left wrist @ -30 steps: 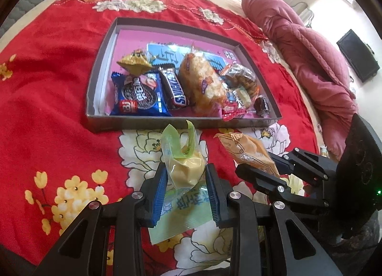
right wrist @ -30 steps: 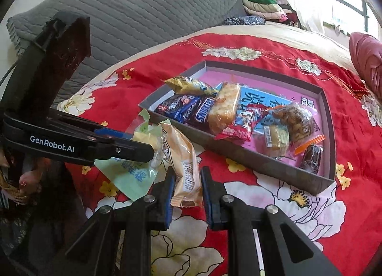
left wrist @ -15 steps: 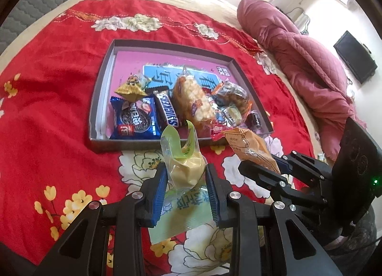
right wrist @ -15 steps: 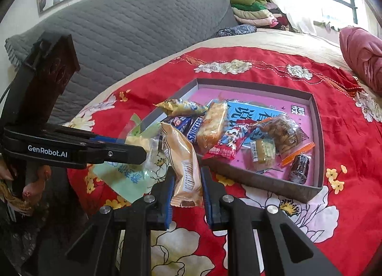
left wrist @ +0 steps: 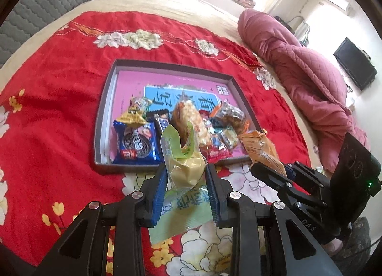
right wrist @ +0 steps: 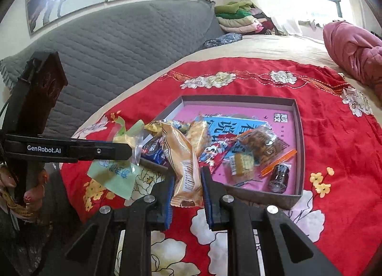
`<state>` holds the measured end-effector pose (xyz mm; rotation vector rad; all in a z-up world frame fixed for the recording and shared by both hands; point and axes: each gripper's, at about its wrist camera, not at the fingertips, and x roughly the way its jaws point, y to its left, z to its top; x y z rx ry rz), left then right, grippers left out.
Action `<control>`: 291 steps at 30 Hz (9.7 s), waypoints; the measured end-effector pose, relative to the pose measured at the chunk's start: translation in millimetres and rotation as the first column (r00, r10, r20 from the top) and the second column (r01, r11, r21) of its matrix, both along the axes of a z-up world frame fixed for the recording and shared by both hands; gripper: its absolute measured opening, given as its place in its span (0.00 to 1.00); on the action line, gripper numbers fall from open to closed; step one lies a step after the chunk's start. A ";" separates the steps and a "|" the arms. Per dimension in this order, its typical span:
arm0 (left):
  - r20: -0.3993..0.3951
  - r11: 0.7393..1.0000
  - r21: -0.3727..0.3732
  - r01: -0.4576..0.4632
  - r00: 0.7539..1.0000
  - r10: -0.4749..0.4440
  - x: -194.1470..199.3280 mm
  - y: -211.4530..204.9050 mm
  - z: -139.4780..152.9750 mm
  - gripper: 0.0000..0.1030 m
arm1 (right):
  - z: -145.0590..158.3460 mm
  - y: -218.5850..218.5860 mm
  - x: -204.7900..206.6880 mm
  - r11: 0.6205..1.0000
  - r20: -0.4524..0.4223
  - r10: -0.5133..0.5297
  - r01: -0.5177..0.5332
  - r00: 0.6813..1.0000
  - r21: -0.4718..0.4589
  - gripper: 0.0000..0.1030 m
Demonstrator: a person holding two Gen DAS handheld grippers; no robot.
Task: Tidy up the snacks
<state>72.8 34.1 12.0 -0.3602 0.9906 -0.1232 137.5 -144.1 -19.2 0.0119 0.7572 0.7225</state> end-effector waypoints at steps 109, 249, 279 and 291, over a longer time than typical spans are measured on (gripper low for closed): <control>0.001 0.995 0.083 -0.057 0.998 0.057 78.5 -8.9 -33.3 0.32 | -37.0 -25.0 73.2 0.974 -0.131 -0.224 0.225 0.966 -0.008 0.20; -0.021 0.992 0.123 -0.006 1.000 0.009 39.3 -21.9 -15.7 0.67 | 10.5 -32.2 32.6 0.932 0.121 -0.351 0.359 0.928 -0.046 0.71; -0.027 0.988 0.149 0.029 0.999 -0.025 -42.4 -28.4 -0.8 0.74 | 35.3 -15.2 -55.3 0.904 -0.012 -0.416 0.411 0.910 -0.116 0.92; -0.046 0.987 0.161 0.001 0.999 0.007 -48.5 -26.5 -8.0 0.74 | 20.5 -11.0 -64.4 0.898 -0.001 -0.413 0.408 0.911 -0.163 0.92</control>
